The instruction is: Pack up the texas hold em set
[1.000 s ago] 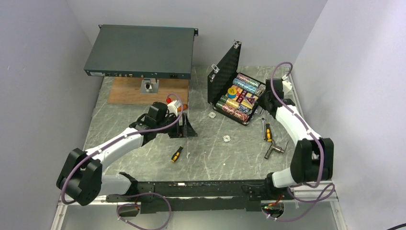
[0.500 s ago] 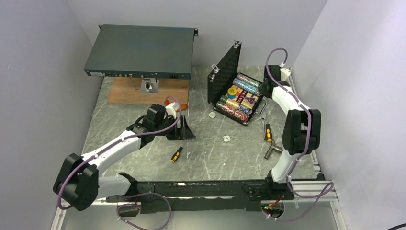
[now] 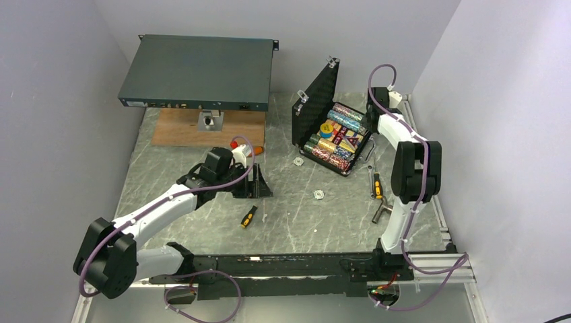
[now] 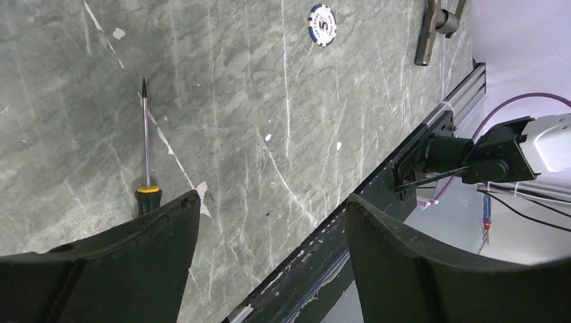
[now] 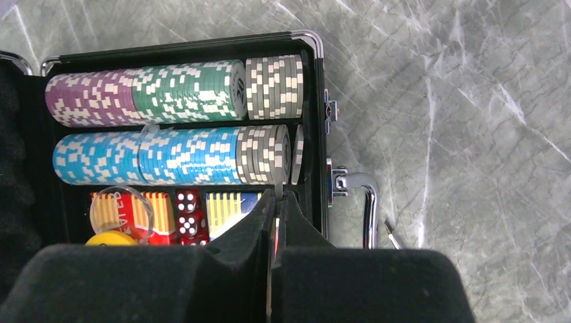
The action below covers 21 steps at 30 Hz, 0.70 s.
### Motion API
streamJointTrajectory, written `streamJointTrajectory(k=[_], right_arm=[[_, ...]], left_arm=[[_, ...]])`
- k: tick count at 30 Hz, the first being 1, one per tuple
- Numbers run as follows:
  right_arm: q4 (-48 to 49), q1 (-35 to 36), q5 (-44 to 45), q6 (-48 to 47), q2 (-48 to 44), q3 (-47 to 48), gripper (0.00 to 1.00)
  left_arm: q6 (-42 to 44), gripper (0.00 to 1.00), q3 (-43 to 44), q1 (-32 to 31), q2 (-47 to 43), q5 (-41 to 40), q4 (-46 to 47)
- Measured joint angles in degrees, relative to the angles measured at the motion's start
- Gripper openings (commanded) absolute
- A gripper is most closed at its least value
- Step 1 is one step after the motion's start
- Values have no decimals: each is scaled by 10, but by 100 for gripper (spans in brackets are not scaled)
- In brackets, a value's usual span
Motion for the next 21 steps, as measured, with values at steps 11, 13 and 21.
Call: streamJointTrajectory(k=[11, 13, 21], right_arm=[[-3, 0, 5, -10, 25, 5, 0], [-3, 0, 5, -13, 33, 6, 2], [5, 1, -11, -30, 50, 14, 37]], left_arm=[[4, 81, 4, 0, 1, 0, -1], [5, 81, 6, 0, 1, 0, -1], [5, 81, 6, 0, 1, -2, -10]])
